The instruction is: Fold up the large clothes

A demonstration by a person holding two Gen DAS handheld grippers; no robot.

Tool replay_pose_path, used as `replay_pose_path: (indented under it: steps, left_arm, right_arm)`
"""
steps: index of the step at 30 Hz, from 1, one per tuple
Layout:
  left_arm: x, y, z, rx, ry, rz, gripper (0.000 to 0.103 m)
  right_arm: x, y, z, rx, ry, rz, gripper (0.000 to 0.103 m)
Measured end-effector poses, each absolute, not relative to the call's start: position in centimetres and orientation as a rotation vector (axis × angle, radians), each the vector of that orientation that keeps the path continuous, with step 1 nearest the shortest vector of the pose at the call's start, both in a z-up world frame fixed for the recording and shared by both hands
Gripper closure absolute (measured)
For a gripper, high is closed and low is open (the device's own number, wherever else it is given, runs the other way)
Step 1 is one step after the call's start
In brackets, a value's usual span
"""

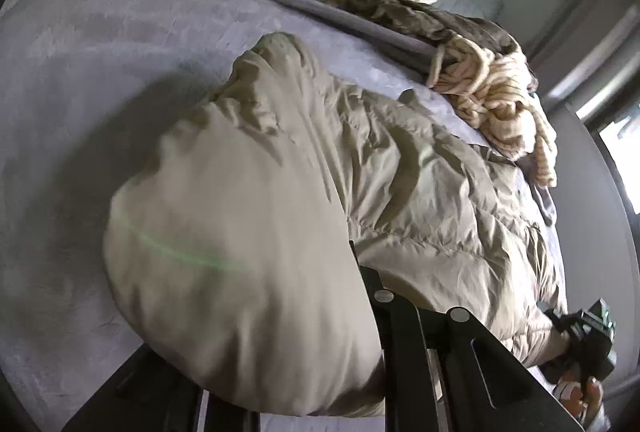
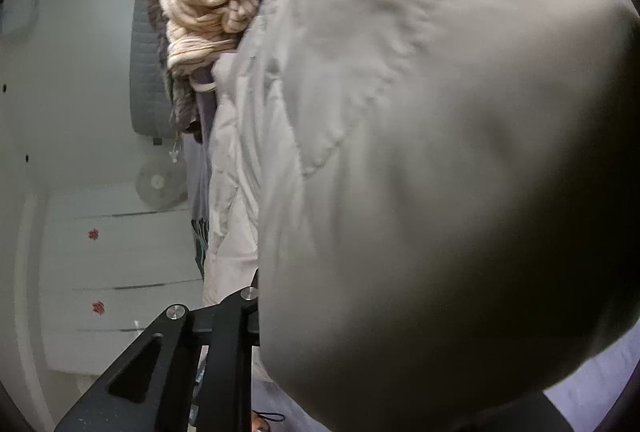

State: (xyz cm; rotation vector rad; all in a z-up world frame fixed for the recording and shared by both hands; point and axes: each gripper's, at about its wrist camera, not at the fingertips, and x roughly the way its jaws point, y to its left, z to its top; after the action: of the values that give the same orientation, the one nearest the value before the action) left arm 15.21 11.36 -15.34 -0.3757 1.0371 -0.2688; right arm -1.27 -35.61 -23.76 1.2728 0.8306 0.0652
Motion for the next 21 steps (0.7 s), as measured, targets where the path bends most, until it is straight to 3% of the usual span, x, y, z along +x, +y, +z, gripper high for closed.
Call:
replay_pose_path:
  steps: [21]
  left_arm:
    - [-1.1,17.3,-13.7,-0.309,1.198,-0.387,0.083]
  right_arm:
    - [-16.1,-32.4,-19.1,1.228,1.002,-0.03,0.081]
